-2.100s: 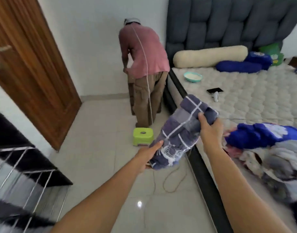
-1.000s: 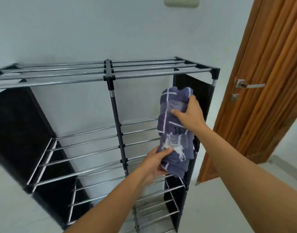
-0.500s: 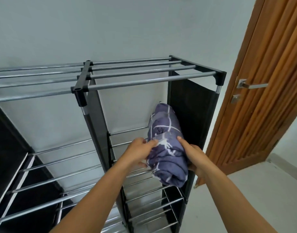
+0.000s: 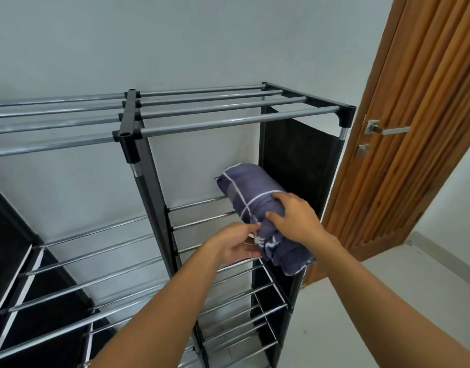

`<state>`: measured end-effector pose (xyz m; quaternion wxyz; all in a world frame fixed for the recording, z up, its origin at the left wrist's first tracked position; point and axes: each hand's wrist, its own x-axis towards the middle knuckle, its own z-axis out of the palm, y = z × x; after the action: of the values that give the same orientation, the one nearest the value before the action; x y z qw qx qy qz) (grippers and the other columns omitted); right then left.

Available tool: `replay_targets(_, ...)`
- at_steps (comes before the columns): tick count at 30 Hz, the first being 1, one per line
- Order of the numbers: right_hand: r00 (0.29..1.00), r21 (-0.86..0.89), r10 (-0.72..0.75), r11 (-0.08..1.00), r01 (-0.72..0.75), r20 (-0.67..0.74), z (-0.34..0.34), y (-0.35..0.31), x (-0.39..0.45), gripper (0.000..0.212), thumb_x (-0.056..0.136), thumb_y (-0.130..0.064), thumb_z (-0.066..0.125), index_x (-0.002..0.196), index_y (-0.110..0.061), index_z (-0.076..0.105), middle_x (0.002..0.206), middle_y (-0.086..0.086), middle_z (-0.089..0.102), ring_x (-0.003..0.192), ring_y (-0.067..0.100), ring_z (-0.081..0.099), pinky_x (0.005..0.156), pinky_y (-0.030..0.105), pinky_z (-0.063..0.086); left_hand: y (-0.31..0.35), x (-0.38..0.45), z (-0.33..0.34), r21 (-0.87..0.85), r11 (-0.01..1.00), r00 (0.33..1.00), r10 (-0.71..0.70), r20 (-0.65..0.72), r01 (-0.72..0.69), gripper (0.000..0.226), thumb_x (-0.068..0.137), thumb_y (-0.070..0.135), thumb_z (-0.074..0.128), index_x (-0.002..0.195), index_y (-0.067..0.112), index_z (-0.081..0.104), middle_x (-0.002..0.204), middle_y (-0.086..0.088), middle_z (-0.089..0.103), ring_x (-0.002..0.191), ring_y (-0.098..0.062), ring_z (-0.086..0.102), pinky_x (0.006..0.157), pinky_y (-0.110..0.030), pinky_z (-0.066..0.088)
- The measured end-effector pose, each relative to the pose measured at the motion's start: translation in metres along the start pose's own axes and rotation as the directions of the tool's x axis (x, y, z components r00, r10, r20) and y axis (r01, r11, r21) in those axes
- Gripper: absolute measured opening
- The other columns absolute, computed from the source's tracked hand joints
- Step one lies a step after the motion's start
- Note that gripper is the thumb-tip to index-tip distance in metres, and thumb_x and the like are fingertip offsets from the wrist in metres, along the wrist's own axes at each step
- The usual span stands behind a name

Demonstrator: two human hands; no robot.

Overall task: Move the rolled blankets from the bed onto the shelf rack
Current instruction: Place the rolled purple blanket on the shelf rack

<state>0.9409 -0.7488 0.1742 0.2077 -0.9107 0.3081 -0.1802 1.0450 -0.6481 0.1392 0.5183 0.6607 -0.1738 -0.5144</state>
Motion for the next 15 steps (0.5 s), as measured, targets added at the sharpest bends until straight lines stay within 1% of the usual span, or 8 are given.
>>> replay_targets(2, 0.999, 0.01, -0.018, 1.0, 0.019, -0.038, 0.007, 0.005, -0.005, 0.051, 0.09, -0.029, 0.056, 0.137, -0.013, 0.047, 0.14, 0.01, 0.052, 0.126, 0.029, 0.049, 0.105, 0.035, 0.038, 0.001, 0.003, 0.001, 0.067, 0.994, 0.995, 0.088, -0.053, -0.085, 0.014, 0.096, 0.016, 0.05, 0.089, 0.012, 0.061, 0.081, -0.01, 0.066, 0.072, -0.02, 0.064, 0.078, -0.036, 0.055)
replay_targets(5, 0.998, 0.014, -0.014, 1.0, 0.015, -0.069, 0.01, 0.008, -0.01, 0.051, 0.091, -0.03, 0.054, 0.138, -0.013, 0.046, 0.142, 0.01, 0.051, 0.129, 0.028, 0.047, 0.108, 0.035, 0.036, 0.004, 0.004, 0.002, 0.23, 0.959, 0.971, 0.201, -0.133, -0.167, 0.008, 0.09, 0.016, 0.057, 0.083, 0.016, 0.061, 0.087, -0.009, 0.066, 0.075, -0.021, 0.064, 0.083, -0.041, 0.056)
replay_targets(7, 0.996, 0.035, -0.007, 0.999, 0.01, -0.089, 0.008, 0.009, -0.018, 0.05, 0.091, -0.028, 0.055, 0.138, -0.013, 0.047, 0.142, 0.009, 0.05, 0.128, 0.026, 0.047, 0.107, 0.032, 0.035, 0.006, 0.005, 0.001, 0.454, 0.868, 0.904, 0.344, -0.253, -0.203, 0.009, 0.082, 0.021, 0.064, 0.086, 0.013, 0.062, 0.096, -0.013, 0.068, 0.086, -0.029, 0.066, 0.081, -0.038, 0.054)
replay_targets(9, 0.989, 0.066, 0.004, 0.998, 0.006, -0.148, 0.004, 0.014, -0.031, 0.046, 0.091, -0.024, 0.056, 0.135, -0.012, 0.05, 0.137, 0.009, 0.053, 0.123, 0.023, 0.051, 0.099, 0.022, 0.035, 0.008, 0.002, 0.002, 0.659, 0.708, 0.767, 0.563, -0.308, -0.255, 0.027, 0.078, 0.022, 0.065, 0.1, 0.006, 0.063, 0.106, -0.018, 0.066, 0.099, -0.036, 0.063, 0.084, -0.038, 0.05)
replay_targets(12, 0.958, 0.144, 0.083, 0.989, -0.044, -0.273, -0.001, 0.027, -0.067, 0.032, 0.092, -0.013, 0.053, 0.124, -0.01, 0.058, 0.122, 0.007, 0.06, 0.103, 0.011, 0.051, 0.082, 0.003, 0.03, 0.01, -0.023, 0.023, 0.703, 0.505, 0.467, 0.841, -0.272, -0.501, 0.033, 0.08, 0.012, 0.062, 0.112, 0.001, 0.062, 0.115, -0.016, 0.06, 0.107, -0.031, 0.058, 0.095, -0.035, 0.045)
replay_targets(13, 0.94, 0.165, 0.124, 0.983, -0.074, -0.319, -0.001, 0.034, -0.083, 0.029, 0.092, -0.01, 0.053, 0.12, -0.009, 0.06, 0.119, 0.006, 0.062, 0.1, 0.008, 0.05, 0.08, 0.002, 0.03, 0.009, -0.035, 0.036, 0.688, 0.43, 0.377, 0.895, -0.24, -0.584, 0.03, 0.08, 0.01, 0.06, 0.109, 0.001, 0.063, 0.113, -0.014, 0.061, 0.104, -0.026, 0.058, 0.094, -0.028, 0.044)
replay_targets(14, 0.918, 0.189, 0.174, 0.976, -0.111, -0.357, -0.001, 0.041, -0.1, 0.026, 0.092, -0.008, 0.052, 0.117, -0.009, 0.061, 0.116, 0.005, 0.063, 0.1, 0.008, 0.052, 0.082, 0.004, 0.032, 0.007, -0.049, 0.052, 0.666, 0.353, 0.316, 0.931, -0.181, -0.657, 0.026, 0.082, 0.009, 0.059, 0.106, 0.001, 0.064, 0.108, -0.011, 0.063, 0.099, -0.019, 0.058, 0.091, -0.017, 0.042)
replay_targets(15, 0.893, 0.218, 0.235, 0.963, -0.16, -0.383, -0.002, 0.049, -0.119, 0.025, 0.093, -0.007, 0.051, 0.115, -0.01, 0.062, 0.115, 0.004, 0.064, 0.101, 0.011, 0.055, 0.085, 0.01, 0.037, 0.002, -0.06, 0.069, 0.629, 0.297, 0.305, 0.947, -0.099, -0.718, 0.022, 0.084, 0.008, 0.059, 0.104, 0.001, 0.065, 0.102, -0.008, 0.065, 0.094, -0.012, 0.056, 0.086, -0.006, 0.039)
